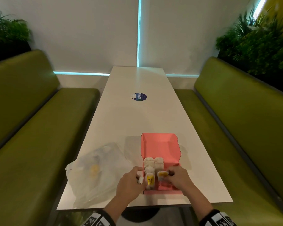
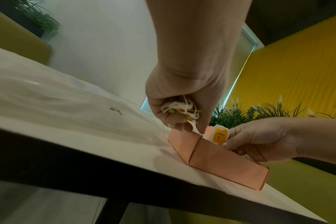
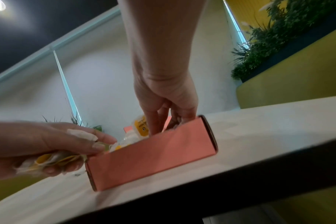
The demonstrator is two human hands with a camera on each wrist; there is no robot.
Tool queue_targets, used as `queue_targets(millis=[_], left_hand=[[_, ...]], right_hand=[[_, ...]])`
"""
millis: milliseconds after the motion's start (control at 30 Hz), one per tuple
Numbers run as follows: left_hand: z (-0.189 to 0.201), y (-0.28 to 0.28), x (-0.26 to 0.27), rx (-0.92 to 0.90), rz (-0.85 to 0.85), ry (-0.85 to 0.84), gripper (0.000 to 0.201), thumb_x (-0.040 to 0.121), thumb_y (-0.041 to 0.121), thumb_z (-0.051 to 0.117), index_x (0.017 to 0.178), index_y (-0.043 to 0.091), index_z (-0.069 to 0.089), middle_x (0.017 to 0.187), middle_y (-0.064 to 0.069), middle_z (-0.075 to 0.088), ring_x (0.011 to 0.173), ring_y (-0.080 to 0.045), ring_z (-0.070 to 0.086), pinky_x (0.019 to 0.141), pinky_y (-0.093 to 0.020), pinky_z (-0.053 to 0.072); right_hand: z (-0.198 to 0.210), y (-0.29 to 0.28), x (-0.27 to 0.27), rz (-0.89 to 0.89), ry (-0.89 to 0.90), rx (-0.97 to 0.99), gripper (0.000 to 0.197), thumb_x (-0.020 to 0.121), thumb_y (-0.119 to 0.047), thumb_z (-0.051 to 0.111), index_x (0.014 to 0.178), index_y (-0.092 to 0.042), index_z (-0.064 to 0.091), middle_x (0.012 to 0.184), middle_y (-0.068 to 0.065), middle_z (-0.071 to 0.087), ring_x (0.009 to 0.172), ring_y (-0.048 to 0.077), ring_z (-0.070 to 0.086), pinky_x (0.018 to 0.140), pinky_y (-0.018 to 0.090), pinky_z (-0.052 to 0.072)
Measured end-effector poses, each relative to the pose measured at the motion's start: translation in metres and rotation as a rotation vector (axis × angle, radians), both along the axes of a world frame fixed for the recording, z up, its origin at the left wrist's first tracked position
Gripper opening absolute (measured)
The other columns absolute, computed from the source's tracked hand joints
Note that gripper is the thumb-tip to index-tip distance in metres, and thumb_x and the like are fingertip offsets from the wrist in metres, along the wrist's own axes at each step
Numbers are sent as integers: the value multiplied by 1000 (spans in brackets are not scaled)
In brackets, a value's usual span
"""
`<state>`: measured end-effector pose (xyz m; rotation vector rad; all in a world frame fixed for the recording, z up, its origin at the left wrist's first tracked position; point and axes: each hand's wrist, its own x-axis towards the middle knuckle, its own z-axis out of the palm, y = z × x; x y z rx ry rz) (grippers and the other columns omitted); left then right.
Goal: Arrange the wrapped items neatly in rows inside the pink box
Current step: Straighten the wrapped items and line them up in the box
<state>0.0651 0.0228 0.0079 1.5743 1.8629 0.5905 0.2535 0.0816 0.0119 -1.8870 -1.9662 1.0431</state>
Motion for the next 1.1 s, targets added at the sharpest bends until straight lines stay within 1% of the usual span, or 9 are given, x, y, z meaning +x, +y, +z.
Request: queue_targets(millis=[133, 233, 367, 500, 600, 700, 800, 867, 1100], left_hand=[[-4, 0, 2, -62, -8, 26, 56, 83, 36, 66, 132, 32, 39, 114, 3, 63, 97, -13, 60, 78, -21, 46], [-4, 1, 3, -80, -9, 29, 59, 83, 39, 67, 134, 32, 39, 118, 3, 63, 101, -12, 60, 80, -20, 46], [-4, 0, 3, -86, -16, 27, 59, 82, 40, 67, 134, 32, 40, 120, 3, 62, 102, -12, 60, 80, -19, 46], [-4, -1, 2, -83, -19, 26, 59, 83, 40, 67, 134, 32, 39, 121, 2, 61, 102, -12, 60, 83, -21, 48], [-4, 0, 2, -84, -22, 27, 59, 83, 41, 67, 134, 32, 39, 121, 2, 61, 102, -11, 60, 83, -21, 48], [-5, 1, 2, -89, -20, 32, 60, 82, 42, 67, 134, 33, 38, 121, 2, 61, 102, -11, 60, 84, -21, 48], [-7, 1, 1, -87, -22, 32, 60, 82, 41, 68, 134, 33, 39, 121, 3, 61, 103, -12, 60, 84, -21, 47], [-8, 1, 1, -82, -25, 30, 59, 82, 40, 68, 133, 33, 39, 121, 2, 61, 104, -12, 60, 85, -22, 47], [-10, 3, 2, -84, -22, 19, 60, 82, 40, 68, 133, 33, 39, 121, 2, 61, 103, -12, 60, 85, -22, 49]], right_hand=[[-11, 3, -6, 21, 29, -37, 25, 76, -34, 75, 62, -23, 57, 64, -8, 55, 59, 6, 49, 56, 19, 40], [-15, 5, -13, -24, 39, -29, 15, 74, -25, 75, 72, -20, 60, 68, -7, 58, 61, 7, 50, 60, 22, 42], [-17, 5, -19, -159, 111, 4, 26, 75, -21, 73, 75, -19, 47, 69, -4, 57, 62, 9, 53, 54, 19, 40], [-22, 6, -25, -205, 131, -12, 32, 80, -37, 68, 71, -21, 42, 70, 0, 59, 69, 21, 59, 69, 36, 51], [-23, 6, -27, -203, 117, -3, 31, 82, -40, 65, 72, -21, 43, 72, 1, 61, 77, 26, 64, 77, 41, 53], [-19, 4, -29, -196, 98, 19, 27, 82, -32, 66, 77, -20, 43, 74, -2, 58, 76, 21, 63, 74, 35, 52], [-17, 2, -25, -176, 92, 21, 27, 77, -17, 69, 84, -16, 43, 73, -3, 54, 64, 11, 54, 57, 20, 42], [-16, 1, -23, -177, 90, 34, 29, 74, -10, 69, 80, -15, 42, 69, -2, 51, 58, 8, 50, 52, 17, 38], [-22, 4, -29, -142, 15, 102, 32, 80, -19, 69, 62, -25, 44, 65, -10, 53, 60, 1, 49, 54, 13, 34]])
